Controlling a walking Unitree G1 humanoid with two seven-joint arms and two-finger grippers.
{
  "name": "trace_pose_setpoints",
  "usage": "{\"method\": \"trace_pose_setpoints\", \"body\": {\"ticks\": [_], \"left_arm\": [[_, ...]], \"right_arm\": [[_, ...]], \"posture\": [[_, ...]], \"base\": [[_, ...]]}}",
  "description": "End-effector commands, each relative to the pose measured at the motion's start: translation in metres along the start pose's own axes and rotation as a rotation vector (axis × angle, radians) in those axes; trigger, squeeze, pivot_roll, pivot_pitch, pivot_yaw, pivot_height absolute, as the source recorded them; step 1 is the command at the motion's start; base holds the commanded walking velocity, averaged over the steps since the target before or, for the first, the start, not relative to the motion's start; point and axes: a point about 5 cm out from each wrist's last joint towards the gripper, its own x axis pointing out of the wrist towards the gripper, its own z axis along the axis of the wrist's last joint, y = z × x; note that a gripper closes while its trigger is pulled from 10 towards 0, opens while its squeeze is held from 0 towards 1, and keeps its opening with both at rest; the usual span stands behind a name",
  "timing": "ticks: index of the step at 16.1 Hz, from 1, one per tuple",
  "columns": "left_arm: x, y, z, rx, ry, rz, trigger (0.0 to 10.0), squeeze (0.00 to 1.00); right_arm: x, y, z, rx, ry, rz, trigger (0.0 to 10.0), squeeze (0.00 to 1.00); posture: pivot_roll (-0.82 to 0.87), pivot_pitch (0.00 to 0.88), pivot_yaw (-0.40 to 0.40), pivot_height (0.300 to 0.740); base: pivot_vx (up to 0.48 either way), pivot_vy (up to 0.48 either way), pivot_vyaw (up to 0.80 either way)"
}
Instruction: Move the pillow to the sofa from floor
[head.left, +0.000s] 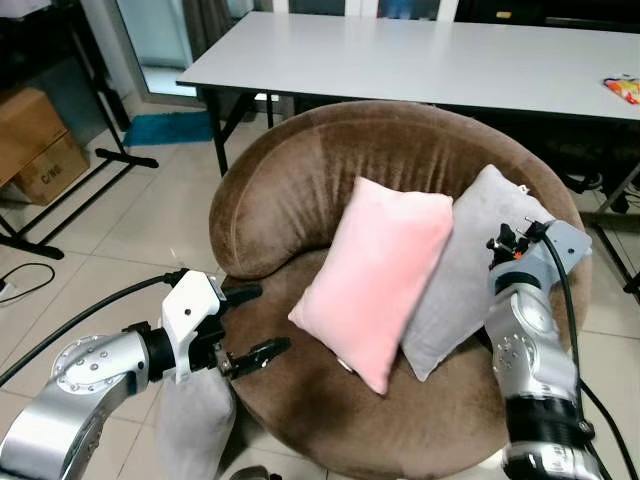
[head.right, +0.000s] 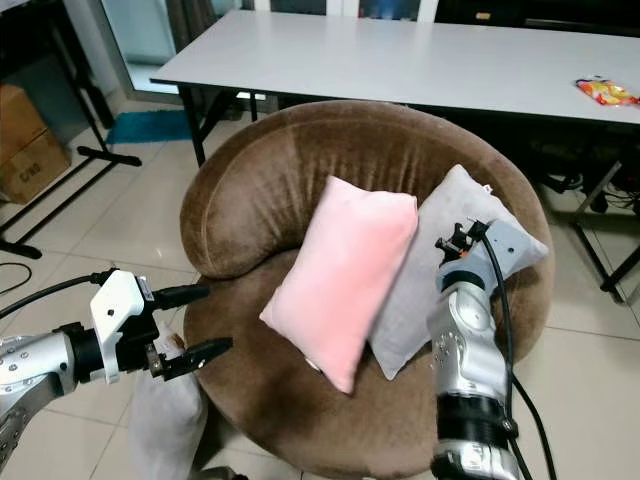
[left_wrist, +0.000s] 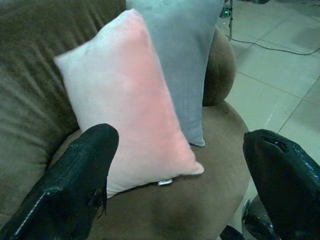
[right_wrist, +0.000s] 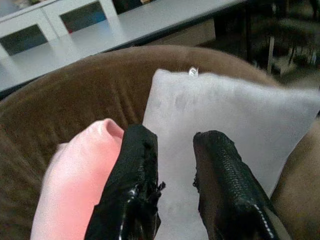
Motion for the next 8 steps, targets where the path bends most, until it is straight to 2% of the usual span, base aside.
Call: {"method": "trace_pose_setpoints", "body": {"ticks": [1,2,3,4,5,7,8], "left_arm": [[-0.001,0.001,0.005,0.020,-0.020,0.016,10.0,0.01],[-0.002,0.003,0.007,0.031,-0.039,0.064,10.0,0.00],[-0.002,0.005,0.008,0.037,-0.058,0.141,10.0,0.00],[-0.001,0.008,0.009,0.030,-0.087,0.214,10.0,0.00],[-0.001,0.009,0.009,0.018,-0.104,0.268,10.0,0.00],[-0.002,0.013,0.010,0.013,-0.119,0.387,10.0,0.00],[-0.004,0.015,0.009,0.020,-0.119,0.438,10.0,0.00]], "right_arm": [[-0.003,0.002,0.012,-0.023,-0.040,0.011,10.0,1.00],[-0.008,0.001,0.022,0.013,-0.070,0.022,10.0,1.00],[-0.016,0.003,0.032,-0.029,-0.127,0.055,10.0,0.60],[-0.024,0.010,0.035,-0.064,-0.128,0.137,10.0,0.00],[-0.033,0.022,0.031,-0.048,-0.091,0.268,10.0,0.00],[-0.052,0.041,0.020,-0.109,-0.036,0.419,10.0,0.00],[-0.058,0.051,0.014,-0.146,-0.020,0.482,10.0,0.00]], "posture": [[-0.05,0.000,0.024,0.740],[-0.06,0.000,0.031,0.740],[-0.06,0.000,0.031,0.740],[-0.06,0.000,0.032,0.740],[-0.06,0.000,0.027,0.740],[-0.04,0.000,0.009,0.740],[-0.03,0.000,-0.001,0.740]], "base": [[0.000,0.000,0.00],[0.000,0.000,0.00],[0.000,0.000,0.00],[0.000,0.000,0.00],[0.000,0.000,0.00],[0.000,0.000,0.00],[0.000,0.379,0.00]]}}
